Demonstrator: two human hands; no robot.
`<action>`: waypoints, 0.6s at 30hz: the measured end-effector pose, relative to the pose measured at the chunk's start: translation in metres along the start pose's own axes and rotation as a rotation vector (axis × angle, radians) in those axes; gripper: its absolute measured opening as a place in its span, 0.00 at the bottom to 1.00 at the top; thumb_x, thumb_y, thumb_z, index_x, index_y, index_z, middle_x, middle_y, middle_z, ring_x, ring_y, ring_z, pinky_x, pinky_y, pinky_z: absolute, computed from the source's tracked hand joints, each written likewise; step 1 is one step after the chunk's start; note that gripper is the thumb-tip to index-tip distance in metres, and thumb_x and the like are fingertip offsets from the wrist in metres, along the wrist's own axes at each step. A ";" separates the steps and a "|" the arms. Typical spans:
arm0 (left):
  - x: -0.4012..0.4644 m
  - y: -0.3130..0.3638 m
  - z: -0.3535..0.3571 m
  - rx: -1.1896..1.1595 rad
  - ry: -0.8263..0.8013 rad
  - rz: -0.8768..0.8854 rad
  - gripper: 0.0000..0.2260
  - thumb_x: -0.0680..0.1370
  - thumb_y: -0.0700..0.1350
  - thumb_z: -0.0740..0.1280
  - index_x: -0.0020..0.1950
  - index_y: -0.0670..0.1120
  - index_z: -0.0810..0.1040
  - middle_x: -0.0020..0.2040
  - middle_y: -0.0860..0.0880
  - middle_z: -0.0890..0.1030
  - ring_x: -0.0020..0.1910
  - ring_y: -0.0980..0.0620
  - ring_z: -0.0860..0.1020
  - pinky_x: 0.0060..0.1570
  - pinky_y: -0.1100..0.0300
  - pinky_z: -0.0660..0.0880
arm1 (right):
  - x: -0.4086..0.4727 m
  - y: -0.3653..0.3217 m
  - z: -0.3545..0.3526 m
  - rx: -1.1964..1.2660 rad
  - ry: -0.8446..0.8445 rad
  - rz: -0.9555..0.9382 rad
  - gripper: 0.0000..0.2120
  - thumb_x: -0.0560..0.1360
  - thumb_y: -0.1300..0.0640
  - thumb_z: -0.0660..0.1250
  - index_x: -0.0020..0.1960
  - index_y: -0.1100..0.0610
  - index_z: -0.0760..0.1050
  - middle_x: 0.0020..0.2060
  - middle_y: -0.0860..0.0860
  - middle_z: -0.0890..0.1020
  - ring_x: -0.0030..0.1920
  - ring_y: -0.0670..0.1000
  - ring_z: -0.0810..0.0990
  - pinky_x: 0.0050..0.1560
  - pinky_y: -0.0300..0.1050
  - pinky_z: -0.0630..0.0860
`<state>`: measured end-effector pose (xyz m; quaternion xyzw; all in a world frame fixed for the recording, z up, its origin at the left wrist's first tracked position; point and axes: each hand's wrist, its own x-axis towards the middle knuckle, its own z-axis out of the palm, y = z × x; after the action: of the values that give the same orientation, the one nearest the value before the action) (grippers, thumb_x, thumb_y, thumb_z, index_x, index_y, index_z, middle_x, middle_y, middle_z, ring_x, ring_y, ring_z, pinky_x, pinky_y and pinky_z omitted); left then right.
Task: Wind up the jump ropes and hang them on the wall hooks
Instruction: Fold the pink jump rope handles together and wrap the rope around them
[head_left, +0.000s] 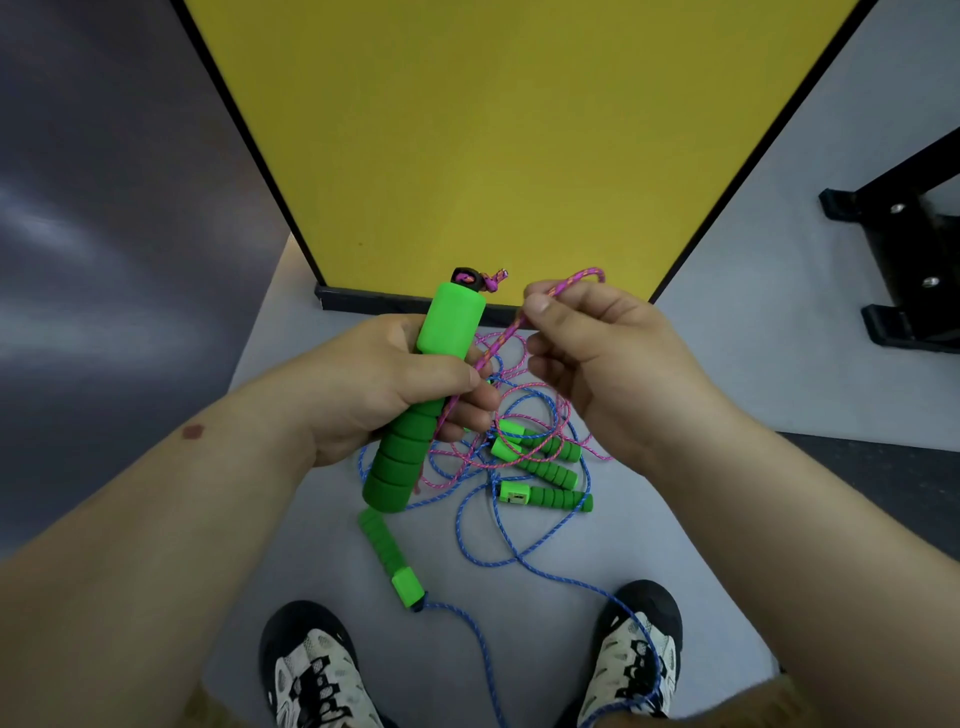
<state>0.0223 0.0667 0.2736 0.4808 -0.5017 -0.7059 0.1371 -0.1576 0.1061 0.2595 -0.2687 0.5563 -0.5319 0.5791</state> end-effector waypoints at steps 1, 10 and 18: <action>0.000 0.000 0.000 0.004 -0.002 0.001 0.03 0.79 0.34 0.66 0.51 0.41 0.76 0.40 0.44 0.86 0.38 0.49 0.85 0.38 0.58 0.82 | 0.001 -0.002 -0.001 0.023 0.032 -0.013 0.04 0.78 0.62 0.70 0.44 0.58 0.80 0.40 0.50 0.81 0.34 0.46 0.77 0.38 0.39 0.77; 0.000 -0.001 0.001 0.017 -0.005 0.006 0.03 0.79 0.33 0.66 0.51 0.39 0.76 0.40 0.43 0.86 0.37 0.48 0.85 0.35 0.59 0.80 | 0.004 -0.006 -0.005 0.142 0.077 0.029 0.03 0.78 0.59 0.70 0.47 0.57 0.78 0.37 0.50 0.81 0.33 0.47 0.77 0.36 0.40 0.77; -0.001 0.001 0.002 0.017 0.003 0.010 0.05 0.79 0.33 0.66 0.48 0.42 0.77 0.40 0.44 0.86 0.37 0.49 0.84 0.35 0.59 0.80 | -0.007 0.005 0.005 -0.038 -0.141 0.087 0.11 0.77 0.62 0.70 0.36 0.55 0.78 0.41 0.55 0.79 0.32 0.46 0.77 0.38 0.41 0.76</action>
<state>0.0209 0.0684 0.2747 0.4802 -0.5099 -0.7004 0.1374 -0.1498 0.1122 0.2589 -0.2920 0.5354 -0.4752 0.6342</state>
